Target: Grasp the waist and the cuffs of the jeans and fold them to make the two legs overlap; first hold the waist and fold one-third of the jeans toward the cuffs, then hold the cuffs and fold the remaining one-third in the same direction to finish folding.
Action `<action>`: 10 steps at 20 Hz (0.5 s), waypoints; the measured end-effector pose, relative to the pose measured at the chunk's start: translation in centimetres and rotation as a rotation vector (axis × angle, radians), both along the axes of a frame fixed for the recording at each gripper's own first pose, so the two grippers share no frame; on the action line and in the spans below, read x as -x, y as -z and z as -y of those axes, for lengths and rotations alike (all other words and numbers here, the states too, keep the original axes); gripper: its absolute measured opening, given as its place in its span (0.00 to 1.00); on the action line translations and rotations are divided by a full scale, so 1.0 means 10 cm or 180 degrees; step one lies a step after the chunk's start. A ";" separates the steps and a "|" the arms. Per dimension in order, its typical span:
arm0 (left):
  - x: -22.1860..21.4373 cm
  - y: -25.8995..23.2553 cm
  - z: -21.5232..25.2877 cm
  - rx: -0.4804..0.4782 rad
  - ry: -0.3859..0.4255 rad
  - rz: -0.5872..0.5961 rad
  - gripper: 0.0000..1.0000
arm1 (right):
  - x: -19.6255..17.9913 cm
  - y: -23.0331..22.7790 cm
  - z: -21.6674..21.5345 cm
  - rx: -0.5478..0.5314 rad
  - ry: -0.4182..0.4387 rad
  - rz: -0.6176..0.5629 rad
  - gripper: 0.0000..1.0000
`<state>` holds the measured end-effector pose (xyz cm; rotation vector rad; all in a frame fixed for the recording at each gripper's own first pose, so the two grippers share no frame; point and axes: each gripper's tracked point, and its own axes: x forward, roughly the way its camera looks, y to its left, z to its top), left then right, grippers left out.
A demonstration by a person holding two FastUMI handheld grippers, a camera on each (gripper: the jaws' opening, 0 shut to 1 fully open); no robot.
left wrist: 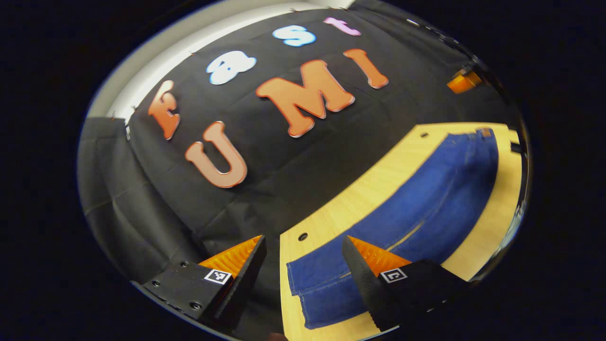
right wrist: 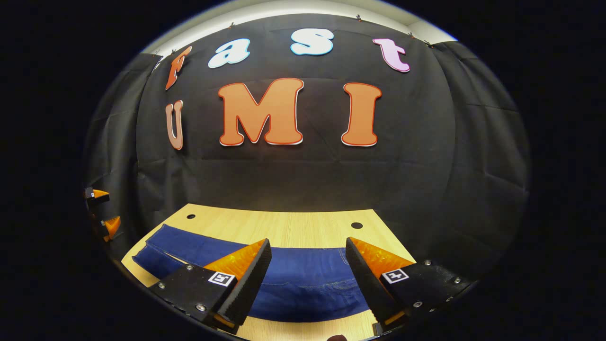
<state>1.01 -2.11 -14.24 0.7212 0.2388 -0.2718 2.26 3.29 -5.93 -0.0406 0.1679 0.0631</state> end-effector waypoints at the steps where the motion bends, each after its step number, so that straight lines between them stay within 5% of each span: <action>1: 0.09 0.21 0.04 -0.0175 0.0078 -0.0115 0.98 | 0.00 0.03 0.02 0.0010 0.0011 -0.0028 0.97; 4: 0.19 0.71 0.06 -0.0687 0.0270 -0.0353 0.99 | 0.02 0.15 0.07 -0.0010 0.0034 -0.0139 0.97; 10: 0.36 1.76 -0.09 -0.1239 0.0447 -0.0889 0.99 | 0.12 0.37 0.21 0.0118 0.0128 -0.0350 0.97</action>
